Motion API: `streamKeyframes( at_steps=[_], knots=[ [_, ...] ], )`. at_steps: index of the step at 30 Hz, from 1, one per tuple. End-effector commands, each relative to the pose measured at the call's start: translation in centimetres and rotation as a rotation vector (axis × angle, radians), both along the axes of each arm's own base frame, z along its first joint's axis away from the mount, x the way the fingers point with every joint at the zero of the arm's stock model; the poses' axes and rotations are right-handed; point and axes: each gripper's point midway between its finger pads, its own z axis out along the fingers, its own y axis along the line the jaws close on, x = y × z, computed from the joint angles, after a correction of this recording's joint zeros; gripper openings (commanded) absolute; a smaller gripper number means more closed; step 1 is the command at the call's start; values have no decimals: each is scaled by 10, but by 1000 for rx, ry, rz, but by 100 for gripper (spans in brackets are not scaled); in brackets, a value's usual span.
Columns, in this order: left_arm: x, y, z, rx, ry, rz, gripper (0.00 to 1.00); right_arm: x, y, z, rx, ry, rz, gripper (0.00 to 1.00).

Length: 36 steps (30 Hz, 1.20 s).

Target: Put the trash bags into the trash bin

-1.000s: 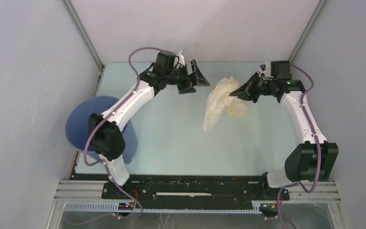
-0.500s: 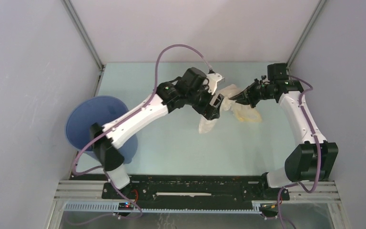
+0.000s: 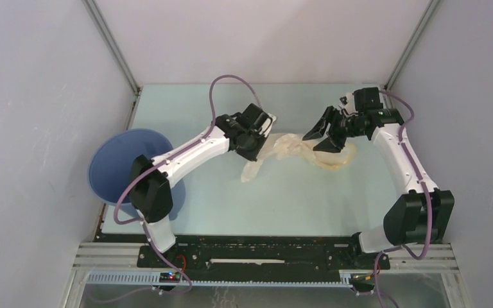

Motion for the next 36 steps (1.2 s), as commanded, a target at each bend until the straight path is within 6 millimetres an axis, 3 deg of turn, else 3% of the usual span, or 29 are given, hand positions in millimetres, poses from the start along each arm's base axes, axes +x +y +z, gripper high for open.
streamKeyframes(
  at_steps=[1, 8, 11, 15, 26, 27, 28, 36],
  knots=[
    [-25, 16, 9, -27, 18, -44, 6, -10, -22, -9, -79, -73, 35, 67],
    [-64, 31, -6, -32, 100, -119, 5, 10, -84, -25, -73, -6, -213, 77],
    [-75, 35, -12, -22, 104, -154, 7, 18, -107, -48, -126, 73, -306, 78],
    [-79, 41, -16, -2, 100, -164, 8, 17, -146, -85, -150, 318, -534, 78],
    [-82, 28, -17, -3, 73, -230, 8, 48, -181, -103, -164, 479, -853, 82],
    [-83, 28, -17, 3, 69, -239, 8, 49, -183, -107, -164, 507, -860, 89],
    [-83, 28, -18, 9, 66, -245, 8, 50, -182, -116, -159, 551, -862, 91],
    [-82, 33, -23, 45, 48, -272, 9, 77, -173, -144, -71, 664, -884, 91]
  ],
)
